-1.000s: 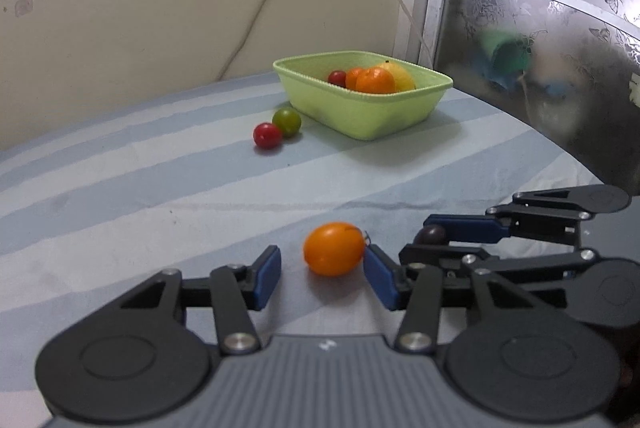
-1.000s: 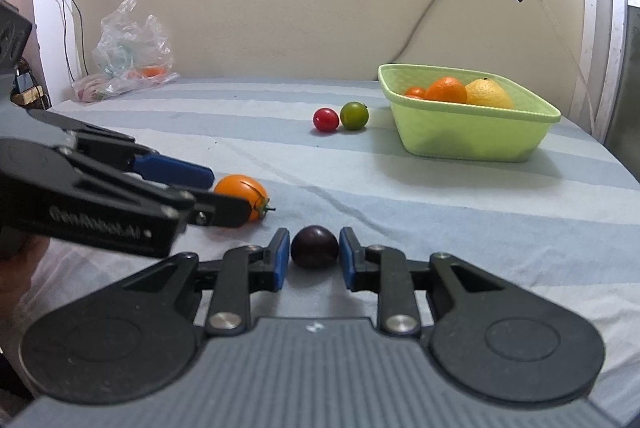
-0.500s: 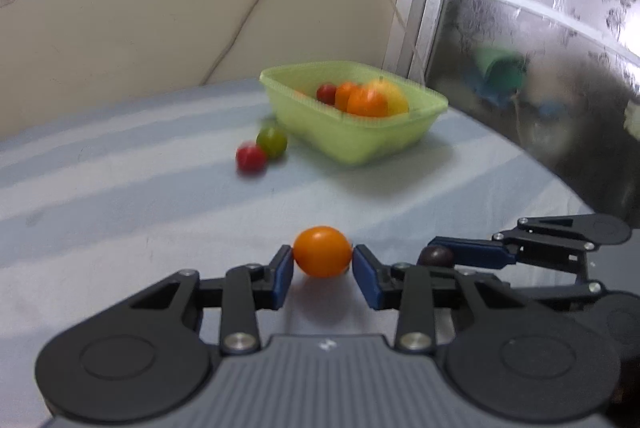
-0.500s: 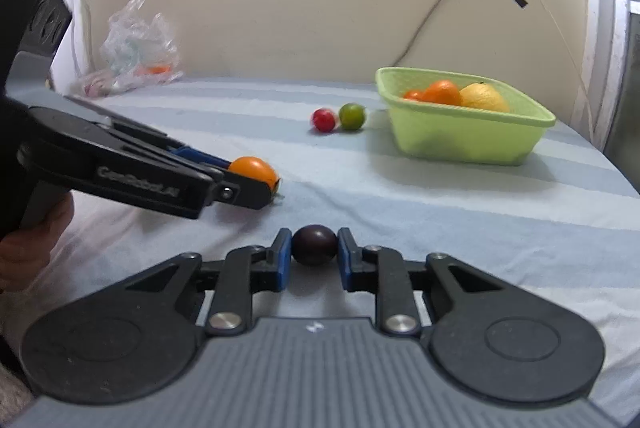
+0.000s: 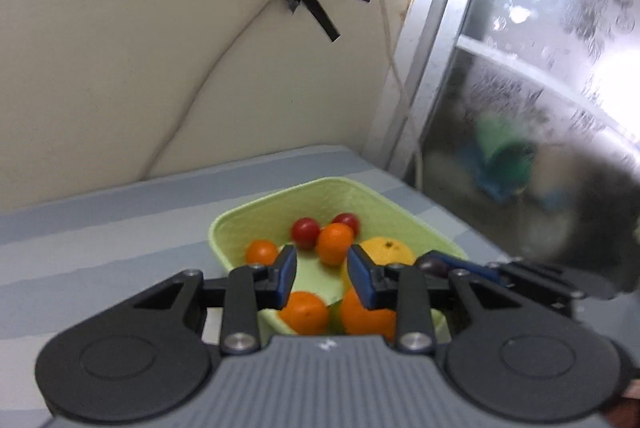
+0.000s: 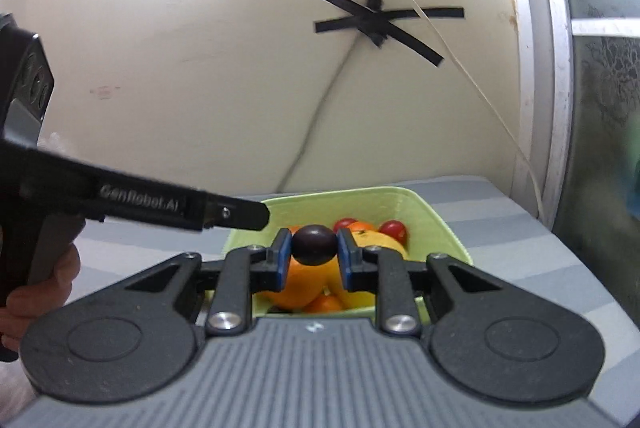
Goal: Organize fruits
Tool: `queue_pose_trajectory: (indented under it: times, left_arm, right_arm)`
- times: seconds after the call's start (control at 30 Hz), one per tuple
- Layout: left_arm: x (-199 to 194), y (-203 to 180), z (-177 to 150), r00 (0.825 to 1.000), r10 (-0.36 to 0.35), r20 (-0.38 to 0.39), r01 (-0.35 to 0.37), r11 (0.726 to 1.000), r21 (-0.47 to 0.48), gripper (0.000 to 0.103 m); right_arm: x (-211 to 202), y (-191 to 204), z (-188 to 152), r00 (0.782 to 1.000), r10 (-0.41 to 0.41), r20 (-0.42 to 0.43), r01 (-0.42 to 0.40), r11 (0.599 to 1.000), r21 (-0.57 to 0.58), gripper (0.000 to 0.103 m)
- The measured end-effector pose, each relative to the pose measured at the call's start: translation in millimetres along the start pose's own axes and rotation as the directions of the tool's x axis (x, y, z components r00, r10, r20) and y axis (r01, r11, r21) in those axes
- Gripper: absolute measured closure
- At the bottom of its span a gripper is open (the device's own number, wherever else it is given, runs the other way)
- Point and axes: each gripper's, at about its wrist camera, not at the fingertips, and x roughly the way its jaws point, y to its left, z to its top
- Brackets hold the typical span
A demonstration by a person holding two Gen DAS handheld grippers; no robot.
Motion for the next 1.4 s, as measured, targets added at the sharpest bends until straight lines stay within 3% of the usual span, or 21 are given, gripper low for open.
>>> queue_pose_trajectory:
  times: [0.13,0.3,0.4,0.57,0.63,0.67,0.93,0.97,1.03,1.13,1.23,1.33,1.4]
  left_arm:
    - [-24.2,-9.8,-19.7,0.999,0.002,0.049,-0.006,0.997,0.081,0.062]
    - [-50.5,-15.2,-67.1,1.000,-0.011,-0.008,0.011,0.997,0.078,0.054]
    - [-50.3,-23.0,-83.3,0.999,0.000,-0.040,0.003,0.997,0.083,0.045]
    - [-25.4,-40.6,-96.4,0.995,0.057,-0.085,-0.041,0.982,0.184,0.047]
    - [-14.1,-41.1,-99.1,0.990,0.085,-0.112,-0.062,0.979,0.195,0.062]
    - [-13.7,-40.9,-99.3,0.991,0.092,-0.097,-0.072,0.978,0.198,0.071]
    - [-30.9,-17.7,-60.5,0.999,0.017,-0.050,-0.011,0.993,0.120,0.068]
    - [-29.6,-14.3,-52.8,0.999,-0.006,-0.041,0.011,0.994,0.109,0.072]
    - [-25.0,-11.9,-37.4,1.000,0.023,-0.012,-0.021,0.993,0.120,0.076]
    - [-15.2,0.4,-16.5,1.000,-0.023,0.006,0.023,0.998,0.059,0.076]
    - [-2.2,9.8,-7.3,1.000,-0.010,0.007,0.010,1.000,0.017,0.077]
    - [-11.6,14.0,-11.4,0.998,-0.067,0.008,0.067,0.998,0.000,0.074]
    - [-25.6,11.6,-23.2,0.997,-0.074,0.001,0.074,0.997,0.025,0.063]
  right_arm:
    - [-4.1,-12.7,-0.7,0.999,-0.022,0.023,0.021,0.999,0.038,0.076]
    - [-15.5,-23.9,-9.1,1.000,-0.006,0.021,0.004,0.995,0.103,0.076]
    - [-17.2,-19.2,-13.1,1.000,0.017,0.023,-0.019,0.995,0.099,0.076]
    - [-10.7,-14.5,-12.9,0.999,0.041,0.019,-0.042,0.994,0.100,0.076]
    - [-11.2,-13.9,-13.5,0.999,0.038,0.015,-0.040,0.994,0.098,0.076]
    - [-11.5,-13.8,-13.3,0.999,0.037,0.016,-0.038,0.995,0.097,0.076]
    - [-9.7,-8.1,-3.8,0.998,0.054,0.034,-0.054,0.998,0.021,0.076]
    - [-6.6,-7.3,-0.5,0.998,0.059,0.035,-0.060,0.998,0.009,0.076]
    - [1.2,-6.5,4.3,0.997,0.075,0.033,-0.074,0.997,-0.008,0.076]
    - [18.3,-7.2,7.8,0.996,0.084,0.008,-0.084,0.996,-0.016,0.076]
    - [32.2,-14.3,8.6,0.995,0.097,-0.030,-0.096,0.995,0.026,0.076]
    - [33.6,-20.3,6.6,0.994,0.105,-0.029,-0.103,0.993,0.054,0.076]
    - [31.1,-22.3,5.6,0.994,0.106,-0.018,-0.105,0.993,0.057,0.076]
